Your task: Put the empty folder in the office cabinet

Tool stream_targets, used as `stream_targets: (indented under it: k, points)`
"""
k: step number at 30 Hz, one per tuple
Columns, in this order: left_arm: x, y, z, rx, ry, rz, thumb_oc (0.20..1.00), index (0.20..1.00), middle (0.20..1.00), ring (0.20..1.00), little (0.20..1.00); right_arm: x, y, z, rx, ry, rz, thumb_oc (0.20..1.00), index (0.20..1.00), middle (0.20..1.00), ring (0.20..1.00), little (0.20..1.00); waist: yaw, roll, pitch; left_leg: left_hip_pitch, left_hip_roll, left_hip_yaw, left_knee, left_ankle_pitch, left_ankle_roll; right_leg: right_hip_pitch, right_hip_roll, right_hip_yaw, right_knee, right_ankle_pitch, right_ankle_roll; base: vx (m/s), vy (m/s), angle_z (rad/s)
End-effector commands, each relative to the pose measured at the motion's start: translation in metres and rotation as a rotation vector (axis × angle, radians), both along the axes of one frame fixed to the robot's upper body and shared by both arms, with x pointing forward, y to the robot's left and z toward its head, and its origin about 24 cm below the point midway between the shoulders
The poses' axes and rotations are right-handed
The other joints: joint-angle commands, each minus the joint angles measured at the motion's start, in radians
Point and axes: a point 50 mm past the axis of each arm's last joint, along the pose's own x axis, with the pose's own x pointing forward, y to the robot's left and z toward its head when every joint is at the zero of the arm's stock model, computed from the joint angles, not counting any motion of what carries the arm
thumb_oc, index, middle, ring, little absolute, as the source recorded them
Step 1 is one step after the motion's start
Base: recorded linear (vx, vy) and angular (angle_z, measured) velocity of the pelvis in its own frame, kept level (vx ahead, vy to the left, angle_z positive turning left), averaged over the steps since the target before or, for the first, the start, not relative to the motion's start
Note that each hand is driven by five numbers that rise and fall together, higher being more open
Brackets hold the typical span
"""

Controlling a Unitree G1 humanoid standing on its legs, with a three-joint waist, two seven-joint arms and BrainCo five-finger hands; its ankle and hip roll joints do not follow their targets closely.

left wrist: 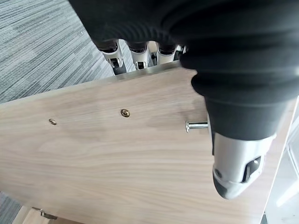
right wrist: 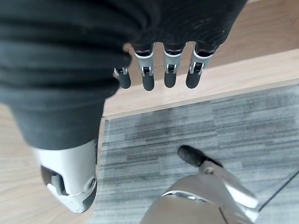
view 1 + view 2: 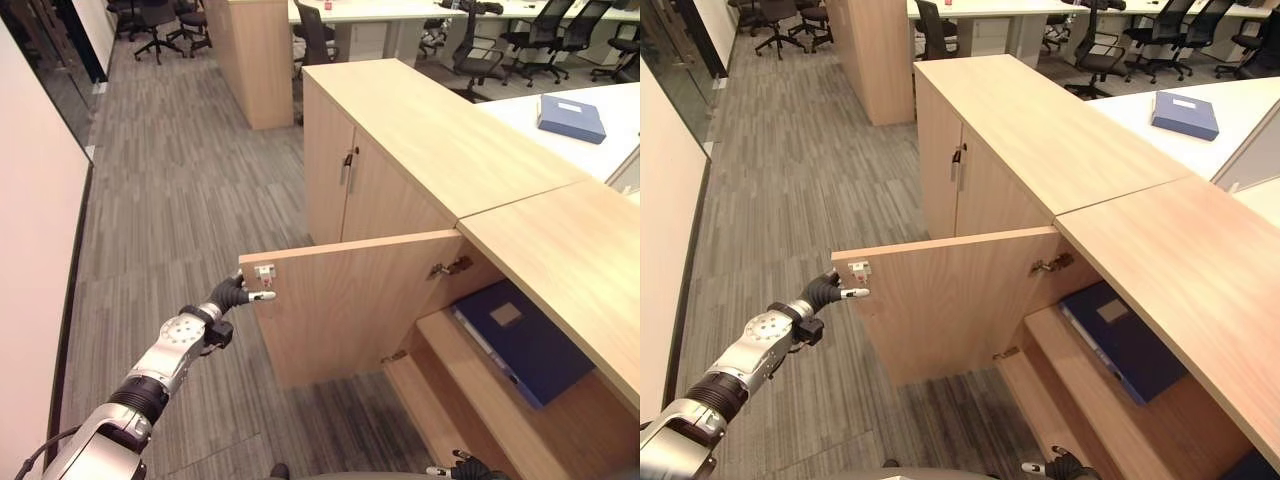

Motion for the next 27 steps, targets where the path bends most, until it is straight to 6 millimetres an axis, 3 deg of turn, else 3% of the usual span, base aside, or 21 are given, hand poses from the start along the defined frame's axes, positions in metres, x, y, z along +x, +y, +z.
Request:
stream_targets:
  k: [1, 10, 13, 15, 18, 20, 21, 25, 27]
  points:
    - [0.013, -0.055, 0.031, -0.104, -0.138, -0.257, 1.0, 1.0, 1.0, 1.0, 1.0, 0.02, -0.003, 0.005, -0.029, -0.027, 0.059, 1.0, 1.0, 1.0, 1.0, 1.0, -0.018, 0.002, 0.003, 0.053, -0.007, 0.026, 0.012, -0.111, -0.011, -0.022, -0.07, -0.006, 0.048, 0.007, 0.112, 0.0, 0.0, 0.0]
    - [-0.024, -0.028, 0.02, -0.079, -0.018, -0.35, 1.0, 1.0, 1.0, 1.0, 1.0, 0.022, -0.006, 0.006, -0.019, -0.041, 0.002, 1.0, 1.0, 1.0, 1.0, 1.0, -0.006, 0.025, 0.02, 0.042, -0.027, 0.054, 0.012, -0.114, 0.003, -0.061, -0.103, -0.001, 0.076, 0.033, 0.135, -0.02, 0.031, -0.04]
    - [-0.04, -0.019, 0.004, -0.106, 0.051, -0.317, 1.0, 1.0, 1.0, 1.0, 1.0, 0.025, -0.01, 0.008, -0.012, -0.066, -0.062, 1.0, 1.0, 1.0, 1.0, 1.0, -0.011, 0.034, 0.027, 0.041, -0.04, 0.081, 0.012, -0.12, 0.012, -0.08, -0.121, 0.016, 0.071, 0.055, 0.149, -0.04, 0.083, -0.15]
    - [-0.053, -0.018, -0.016, -0.142, 0.1, -0.245, 1.0, 1.0, 1.0, 1.0, 1.0, 0.043, -0.013, 0.015, -0.011, -0.13, -0.108, 1.0, 1.0, 1.0, 1.0, 1.0, -0.013, 0.05, 0.049, 0.025, -0.043, 0.136, 0.012, -0.117, 0.017, -0.126, -0.134, 0.018, 0.074, 0.091, 0.164, -0.15, 0.061, -0.42]
    - [-0.061, -0.019, -0.03, -0.125, 0.132, -0.21, 1.0, 1.0, 1.0, 1.0, 1.0, 0.057, -0.016, 0.021, -0.01, -0.18, -0.142, 1.0, 1.0, 1.0, 1.0, 1.0, -0.012, 0.068, 0.07, 0.009, -0.032, 0.168, 0.012, -0.101, 0.018, -0.176, -0.147, 0.012, 0.132, 0.116, 0.164, -0.16, 0.021, -0.63]
    - [-0.065, -0.019, -0.035, -0.111, 0.146, -0.2, 1.0, 1.0, 1.0, 1.0, 1.0, 0.062, -0.017, 0.023, -0.01, -0.195, -0.147, 1.0, 1.0, 1.0, 1.0, 1.0, -0.009, 0.079, 0.079, 0.0, -0.028, 0.186, 0.013, -0.093, 0.022, -0.191, -0.157, -0.016, 0.171, 0.103, 0.164, -0.25, 0.132, -0.68]
    - [-0.082, -0.018, -0.052, -0.093, 0.202, -0.152, 1.0, 1.0, 1.0, 1.0, 1.0, 0.067, -0.016, 0.025, -0.011, -0.22, -0.161, 1.0, 1.0, 1.0, 1.0, 1.0, 0.022, 0.112, 0.089, -0.024, -0.011, 0.273, 0.027, -0.077, 0.041, -0.16, -0.206, -0.208, 0.317, 0.001, 0.125, -0.33, 0.199, -1.7]
    - [-0.104, -0.008, -0.066, -0.076, 0.259, -0.092, 1.0, 1.0, 1.0, 1.0, 1.0, 0.069, -0.011, 0.024, -0.005, -0.22, -0.144, 1.0, 1.0, 1.0, 1.0, 1.0, 0.056, 0.103, 0.067, -0.048, -0.002, 0.384, 0.033, -0.049, 0.056, -0.082, -0.212, -0.304, 0.378, -0.042, 0.114, -0.2, 0.066, -1.28]
    - [-0.11, -0.009, -0.069, -0.086, 0.265, -0.067, 1.0, 1.0, 1.0, 1.0, 1.0, 0.069, -0.01, 0.023, -0.016, -0.215, -0.135, 1.0, 1.0, 1.0, 1.0, 1.0, 0.093, 0.086, 0.045, -0.058, -0.013, 0.42, 0.026, -0.058, 0.054, -0.029, -0.21, -0.328, 0.334, -0.049, 0.144, -0.1, -0.063, -1.25]
